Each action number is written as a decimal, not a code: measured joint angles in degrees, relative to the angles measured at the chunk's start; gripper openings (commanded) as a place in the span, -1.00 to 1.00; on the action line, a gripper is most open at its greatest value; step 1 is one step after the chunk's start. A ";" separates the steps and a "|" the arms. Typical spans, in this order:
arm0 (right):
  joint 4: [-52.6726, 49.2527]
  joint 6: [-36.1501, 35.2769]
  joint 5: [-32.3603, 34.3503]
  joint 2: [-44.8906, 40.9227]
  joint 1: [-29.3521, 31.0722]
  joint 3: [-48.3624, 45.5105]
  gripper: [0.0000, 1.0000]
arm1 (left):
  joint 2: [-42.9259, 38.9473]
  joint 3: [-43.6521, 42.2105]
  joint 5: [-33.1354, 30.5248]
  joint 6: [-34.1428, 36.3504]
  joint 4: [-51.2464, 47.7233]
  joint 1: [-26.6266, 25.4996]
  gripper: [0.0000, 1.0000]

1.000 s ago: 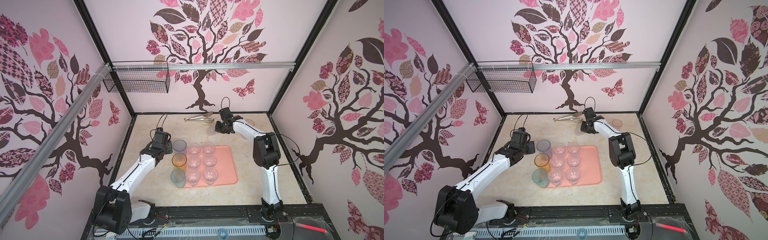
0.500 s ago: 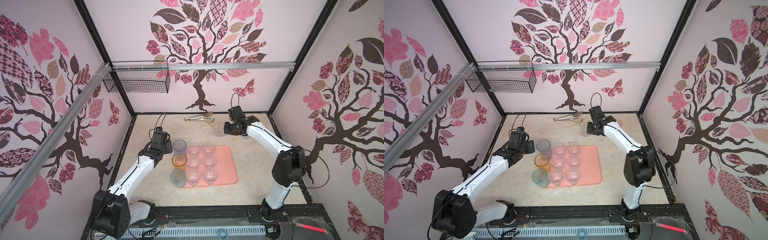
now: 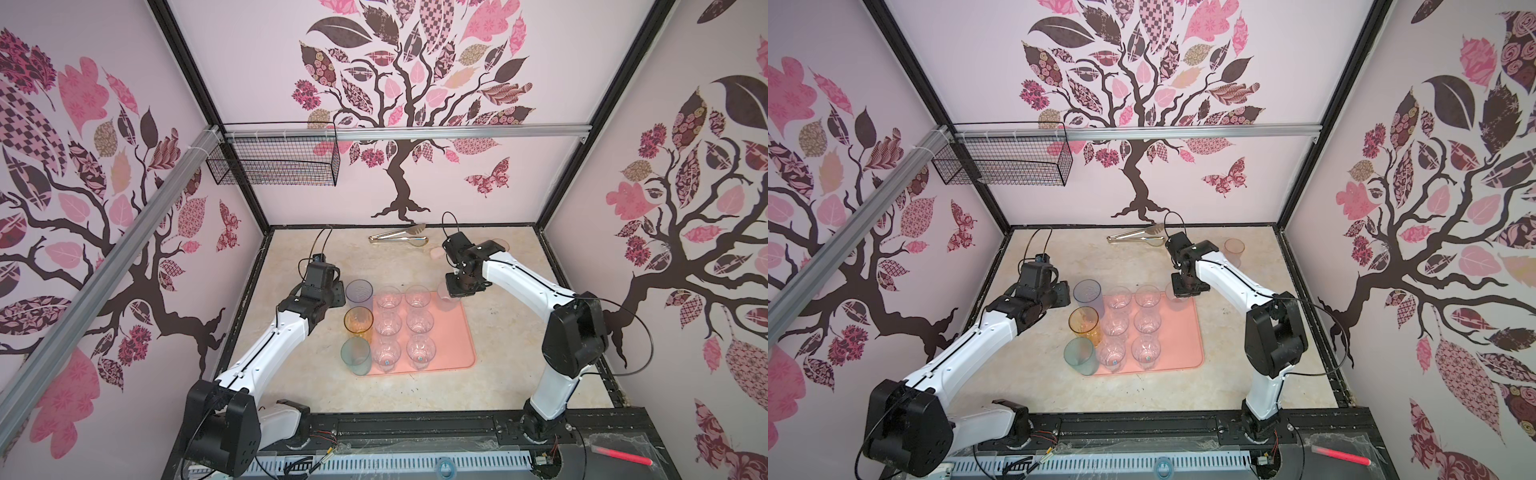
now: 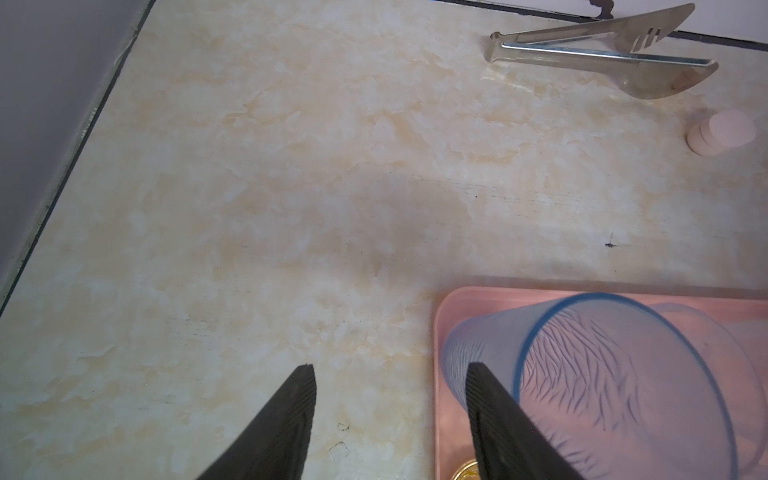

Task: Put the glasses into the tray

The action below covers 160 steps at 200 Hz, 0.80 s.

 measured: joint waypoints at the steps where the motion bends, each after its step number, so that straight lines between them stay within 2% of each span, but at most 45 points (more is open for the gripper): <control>1: 0.04 0.00 -0.02 0.11 0.02 0.00 -0.98 | 0.00 0.00 0.00 0.02 0.00 0.00 0.24; 113: 1.90 -0.68 0.81 4.85 -0.09 -0.07 -0.92 | 0.00 0.00 -0.04 0.02 0.00 0.00 0.24; 126: 1.99 -0.83 0.76 4.85 -0.09 -0.04 -0.86 | 0.00 0.00 -0.04 0.02 0.00 0.00 0.24; 160: 1.79 -1.33 0.79 4.85 -0.09 0.17 -0.53 | 0.00 0.00 -0.04 0.02 0.00 0.00 0.24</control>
